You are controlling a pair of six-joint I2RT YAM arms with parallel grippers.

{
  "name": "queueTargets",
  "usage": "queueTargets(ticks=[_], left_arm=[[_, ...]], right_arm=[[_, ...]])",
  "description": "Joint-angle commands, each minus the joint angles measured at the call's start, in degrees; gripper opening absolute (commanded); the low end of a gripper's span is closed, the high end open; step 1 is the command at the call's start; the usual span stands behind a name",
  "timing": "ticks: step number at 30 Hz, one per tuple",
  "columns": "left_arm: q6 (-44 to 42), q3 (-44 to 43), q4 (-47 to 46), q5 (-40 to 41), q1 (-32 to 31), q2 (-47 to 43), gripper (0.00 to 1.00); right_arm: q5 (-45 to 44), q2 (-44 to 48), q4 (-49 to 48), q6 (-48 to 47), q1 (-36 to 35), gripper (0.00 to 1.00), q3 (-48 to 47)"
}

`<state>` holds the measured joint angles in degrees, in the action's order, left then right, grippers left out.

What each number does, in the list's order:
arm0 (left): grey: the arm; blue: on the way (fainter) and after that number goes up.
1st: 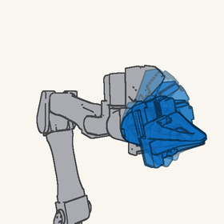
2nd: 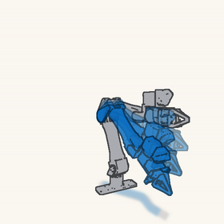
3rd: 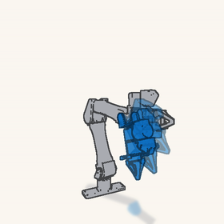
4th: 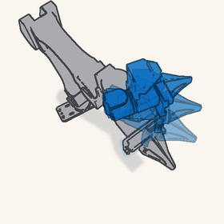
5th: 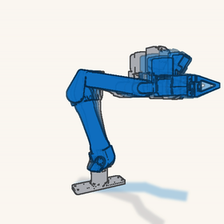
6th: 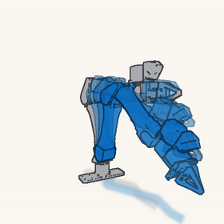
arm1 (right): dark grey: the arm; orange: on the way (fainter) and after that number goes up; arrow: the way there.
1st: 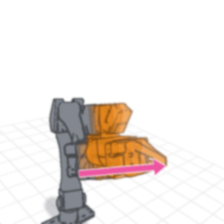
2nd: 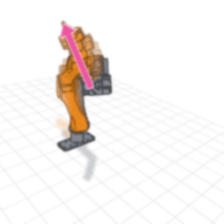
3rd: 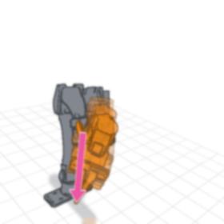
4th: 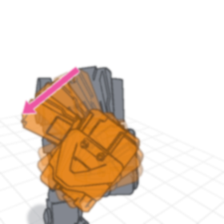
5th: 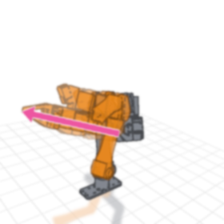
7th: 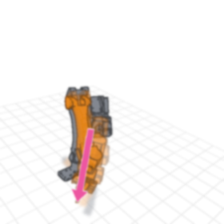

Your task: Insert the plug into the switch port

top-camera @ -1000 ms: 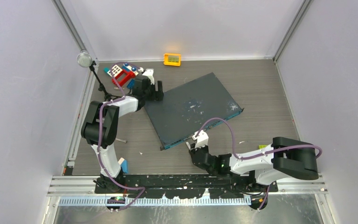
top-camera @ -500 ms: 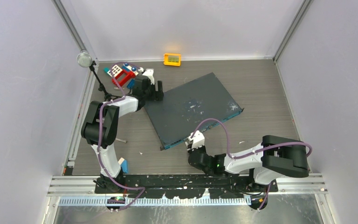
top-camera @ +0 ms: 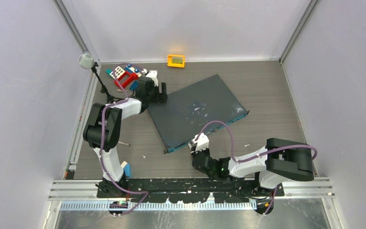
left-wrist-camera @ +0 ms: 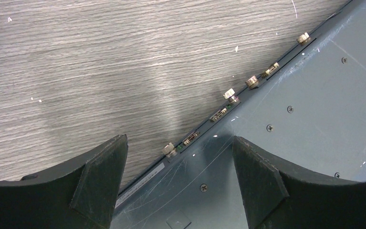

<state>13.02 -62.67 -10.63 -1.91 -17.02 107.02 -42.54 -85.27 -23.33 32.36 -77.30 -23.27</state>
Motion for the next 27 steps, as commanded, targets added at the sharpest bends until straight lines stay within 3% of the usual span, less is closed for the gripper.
queueTargets(ticks=[1,27], left_arm=[[-2.04,0.1,5.1,1.21,-0.74,2.16,0.82],[-2.12,0.01,5.26,1.37,-0.83,2.21,0.82]], right_arm=[[-2.5,-0.24,-3.24,-0.8,-0.27,0.01,-1.4],[-3.62,-0.96,-2.68,-1.68,0.34,0.0,-3.01]])
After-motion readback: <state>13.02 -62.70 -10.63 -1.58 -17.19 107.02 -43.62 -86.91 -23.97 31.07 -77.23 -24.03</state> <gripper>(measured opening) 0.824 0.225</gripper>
